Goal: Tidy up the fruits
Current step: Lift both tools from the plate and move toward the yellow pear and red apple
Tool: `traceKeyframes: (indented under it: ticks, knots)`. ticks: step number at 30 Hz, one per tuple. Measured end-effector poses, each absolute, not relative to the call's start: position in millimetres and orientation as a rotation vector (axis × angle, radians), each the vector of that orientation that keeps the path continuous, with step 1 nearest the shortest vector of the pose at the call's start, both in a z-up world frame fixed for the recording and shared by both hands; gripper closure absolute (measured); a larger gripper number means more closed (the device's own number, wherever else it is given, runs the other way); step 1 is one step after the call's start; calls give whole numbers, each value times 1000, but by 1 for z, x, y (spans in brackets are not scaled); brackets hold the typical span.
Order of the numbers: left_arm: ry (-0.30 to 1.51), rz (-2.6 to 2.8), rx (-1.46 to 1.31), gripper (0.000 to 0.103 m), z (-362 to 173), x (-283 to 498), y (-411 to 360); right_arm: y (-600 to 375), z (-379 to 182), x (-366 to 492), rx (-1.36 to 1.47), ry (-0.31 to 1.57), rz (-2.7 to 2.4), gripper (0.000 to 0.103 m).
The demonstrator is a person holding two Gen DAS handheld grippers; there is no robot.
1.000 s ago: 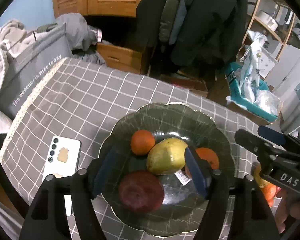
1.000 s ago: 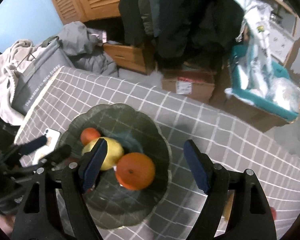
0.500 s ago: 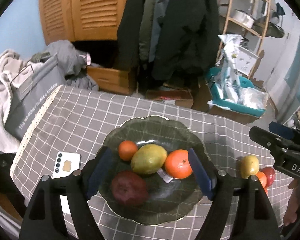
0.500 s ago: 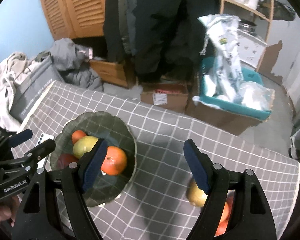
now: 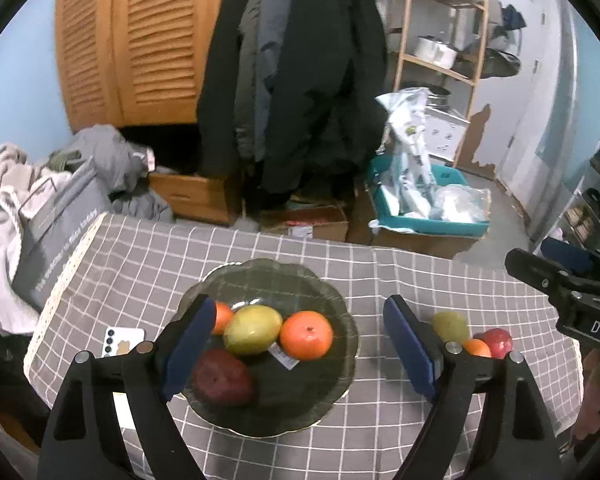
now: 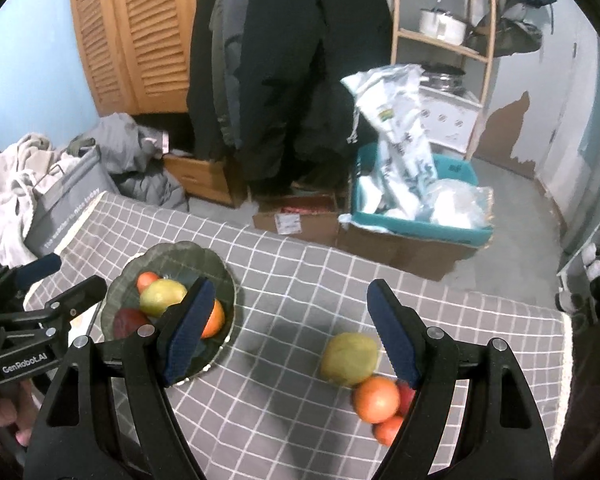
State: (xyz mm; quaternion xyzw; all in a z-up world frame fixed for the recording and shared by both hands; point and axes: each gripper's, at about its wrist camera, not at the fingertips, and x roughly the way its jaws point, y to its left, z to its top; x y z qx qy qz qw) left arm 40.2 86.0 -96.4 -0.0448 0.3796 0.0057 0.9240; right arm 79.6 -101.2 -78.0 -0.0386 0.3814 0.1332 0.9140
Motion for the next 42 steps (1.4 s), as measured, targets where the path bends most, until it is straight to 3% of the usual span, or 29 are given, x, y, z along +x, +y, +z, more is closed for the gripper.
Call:
traceKeyframes:
  ticks: [16,42]
  knots:
    - [742,-107,-36,14,-77,29,30,-176,-53,31,-46,704,161,18]
    - [778,-239,25,14,-80,37,-45,-256,-70,4,40,721,48,18]
